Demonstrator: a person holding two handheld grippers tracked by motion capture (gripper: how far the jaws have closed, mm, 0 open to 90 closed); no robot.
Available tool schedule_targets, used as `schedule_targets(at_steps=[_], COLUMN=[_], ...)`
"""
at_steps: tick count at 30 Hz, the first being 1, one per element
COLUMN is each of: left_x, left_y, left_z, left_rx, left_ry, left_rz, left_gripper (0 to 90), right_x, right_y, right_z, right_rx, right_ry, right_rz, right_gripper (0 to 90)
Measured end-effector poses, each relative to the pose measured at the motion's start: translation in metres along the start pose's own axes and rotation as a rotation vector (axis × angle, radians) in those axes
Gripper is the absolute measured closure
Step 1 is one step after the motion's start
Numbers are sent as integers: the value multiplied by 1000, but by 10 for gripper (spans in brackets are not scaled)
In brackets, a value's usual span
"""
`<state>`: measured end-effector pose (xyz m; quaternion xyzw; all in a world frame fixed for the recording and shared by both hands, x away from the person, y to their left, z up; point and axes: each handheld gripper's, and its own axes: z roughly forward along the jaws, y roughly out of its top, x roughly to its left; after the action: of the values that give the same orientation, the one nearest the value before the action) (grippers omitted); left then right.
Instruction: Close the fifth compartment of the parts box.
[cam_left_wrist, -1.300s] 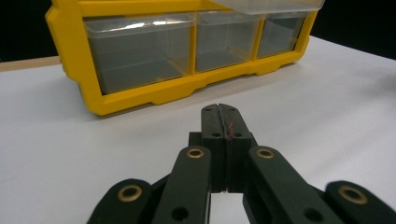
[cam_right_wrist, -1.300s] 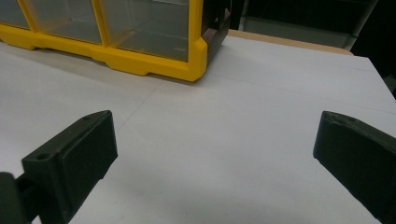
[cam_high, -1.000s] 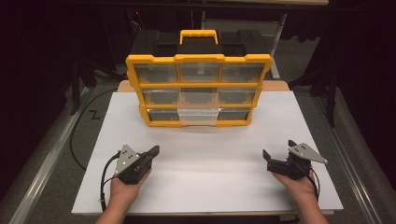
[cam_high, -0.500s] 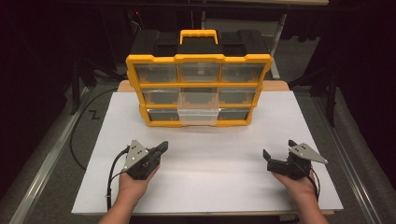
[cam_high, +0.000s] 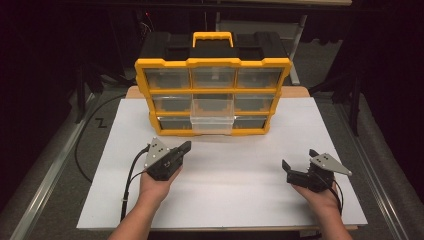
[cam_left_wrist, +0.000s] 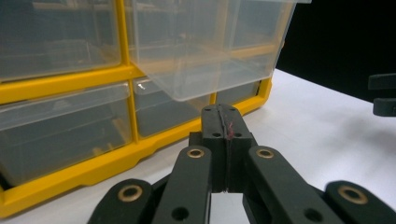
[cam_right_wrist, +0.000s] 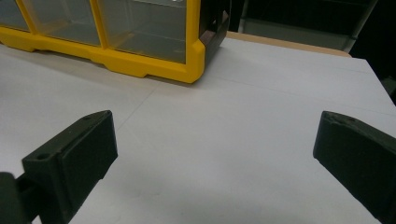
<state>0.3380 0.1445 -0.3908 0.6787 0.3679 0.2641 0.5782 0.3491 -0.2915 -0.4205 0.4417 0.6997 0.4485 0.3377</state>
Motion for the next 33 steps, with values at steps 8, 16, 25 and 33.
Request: schedule_targets(at_steps=[8,16,25,33], left_x=[-2,-4,-7,-10], left_y=[7,15,25,31], left_z=[13,23,32,39], left_rx=[-1,7,-10,-13], left_ry=[5,14,21,26], left_rz=[12,9,27,30], left_gripper=[896,897,897,897], right_x=[0,0,0,0], right_y=[0,0,0,0], right_z=[1,1,1,1], right_rx=[1,-3,-2,-4], right_ry=[3,5,4,6], right_rz=[2,-1,2,3], right_gripper=[11,11,11,11])
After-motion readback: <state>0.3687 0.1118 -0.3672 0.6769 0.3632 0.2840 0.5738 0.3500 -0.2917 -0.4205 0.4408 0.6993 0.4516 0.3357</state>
